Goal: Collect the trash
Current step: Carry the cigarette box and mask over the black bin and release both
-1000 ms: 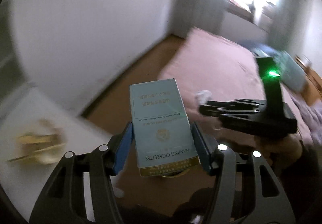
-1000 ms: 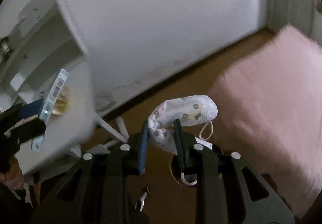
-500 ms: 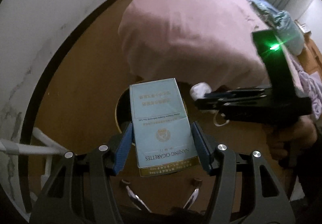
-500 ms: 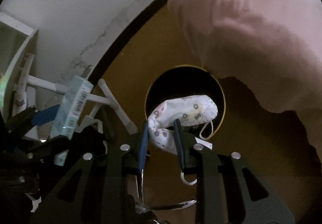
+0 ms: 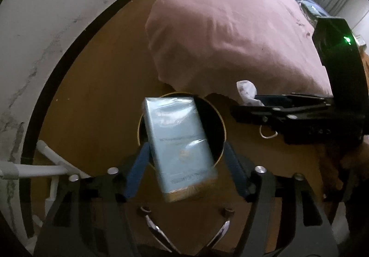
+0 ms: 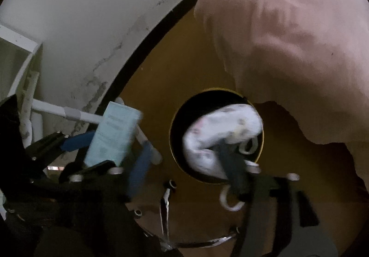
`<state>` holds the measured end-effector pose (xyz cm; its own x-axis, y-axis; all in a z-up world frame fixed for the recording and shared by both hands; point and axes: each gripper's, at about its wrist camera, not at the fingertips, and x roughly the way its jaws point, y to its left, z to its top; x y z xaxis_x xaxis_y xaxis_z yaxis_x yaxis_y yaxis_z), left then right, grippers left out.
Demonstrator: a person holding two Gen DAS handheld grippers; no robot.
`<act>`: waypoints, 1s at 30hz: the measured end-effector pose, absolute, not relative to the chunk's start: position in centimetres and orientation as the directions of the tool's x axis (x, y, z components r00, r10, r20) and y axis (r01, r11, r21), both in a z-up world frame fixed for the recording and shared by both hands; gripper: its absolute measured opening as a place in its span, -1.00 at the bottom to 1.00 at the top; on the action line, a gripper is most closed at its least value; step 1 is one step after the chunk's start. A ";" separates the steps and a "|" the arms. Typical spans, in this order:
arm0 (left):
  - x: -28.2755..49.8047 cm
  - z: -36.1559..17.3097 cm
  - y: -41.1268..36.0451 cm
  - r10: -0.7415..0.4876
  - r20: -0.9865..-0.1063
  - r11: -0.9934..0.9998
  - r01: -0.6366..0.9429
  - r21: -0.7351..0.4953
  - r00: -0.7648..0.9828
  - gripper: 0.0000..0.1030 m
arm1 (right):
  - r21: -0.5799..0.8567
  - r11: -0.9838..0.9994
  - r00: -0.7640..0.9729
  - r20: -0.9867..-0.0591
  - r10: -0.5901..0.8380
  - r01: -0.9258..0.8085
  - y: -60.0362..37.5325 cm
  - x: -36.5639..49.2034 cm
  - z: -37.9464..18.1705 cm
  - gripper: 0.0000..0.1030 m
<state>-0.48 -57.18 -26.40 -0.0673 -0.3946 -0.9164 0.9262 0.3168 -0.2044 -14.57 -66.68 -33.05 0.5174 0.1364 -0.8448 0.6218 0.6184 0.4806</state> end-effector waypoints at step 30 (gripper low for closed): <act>-2.8 -19.8 -48.8 -0.504 -0.863 0.278 0.953 -0.120 0.039 0.64 | 0.453 0.600 0.235 -0.882 0.408 0.659 -68.4 -7.0 -37.0 0.84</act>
